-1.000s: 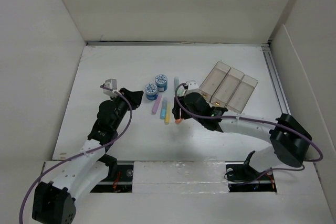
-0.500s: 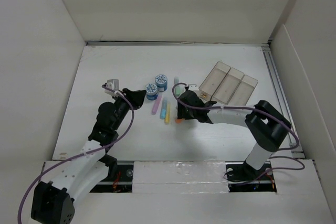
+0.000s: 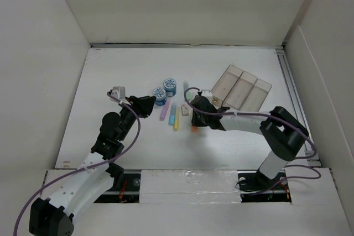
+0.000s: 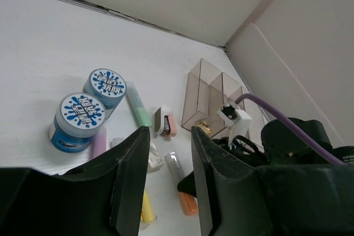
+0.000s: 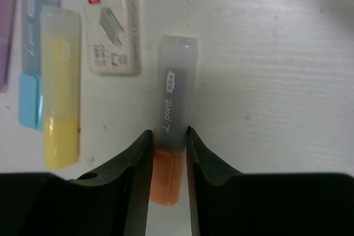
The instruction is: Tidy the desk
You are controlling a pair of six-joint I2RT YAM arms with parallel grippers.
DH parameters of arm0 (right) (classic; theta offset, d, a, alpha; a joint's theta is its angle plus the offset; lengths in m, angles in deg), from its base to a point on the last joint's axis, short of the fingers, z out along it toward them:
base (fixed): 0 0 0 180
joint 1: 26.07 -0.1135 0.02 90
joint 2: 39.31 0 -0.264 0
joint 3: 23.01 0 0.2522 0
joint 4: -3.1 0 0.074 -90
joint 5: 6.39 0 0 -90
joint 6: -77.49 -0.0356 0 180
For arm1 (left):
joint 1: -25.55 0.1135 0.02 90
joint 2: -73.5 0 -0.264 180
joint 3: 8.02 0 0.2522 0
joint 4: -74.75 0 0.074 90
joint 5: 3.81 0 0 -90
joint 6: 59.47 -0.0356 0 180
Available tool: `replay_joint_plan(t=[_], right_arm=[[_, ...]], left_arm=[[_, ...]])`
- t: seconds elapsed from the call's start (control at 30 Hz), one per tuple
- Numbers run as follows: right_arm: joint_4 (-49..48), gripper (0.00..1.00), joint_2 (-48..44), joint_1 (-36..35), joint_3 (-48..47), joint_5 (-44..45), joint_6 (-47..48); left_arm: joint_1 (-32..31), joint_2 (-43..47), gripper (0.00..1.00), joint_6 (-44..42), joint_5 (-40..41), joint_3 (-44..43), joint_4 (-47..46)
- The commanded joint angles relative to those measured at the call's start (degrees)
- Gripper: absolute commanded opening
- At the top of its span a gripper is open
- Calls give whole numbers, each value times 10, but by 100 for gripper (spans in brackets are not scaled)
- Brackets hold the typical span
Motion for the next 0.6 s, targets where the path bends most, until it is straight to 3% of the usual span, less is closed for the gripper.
replay_joint_plan(t=[0.0, 0.23, 0.37, 0.47, 0.5, 0.57], right_arm=[[46, 21, -49, -6, 32, 17, -16], [74, 19, -176, 0, 25, 63, -15], [86, 19, -238, 39, 7, 91, 7], [72, 20, -274, 105, -2, 98, 33], [61, 20, -286, 168, -3, 106, 34], [45, 22, -288, 190, -1, 93, 37]], left_arm=[[-2, 8, 32, -7, 5, 0, -12], [-2, 1, 32, -6, -7, -5, -12], [-2, 2, 32, -5, -7, -1, -19], [-2, -2, 33, -1, -21, -5, -17], [-2, -6, 37, 1, -33, -1, -29], [-2, -7, 37, 3, -34, -1, -28]])
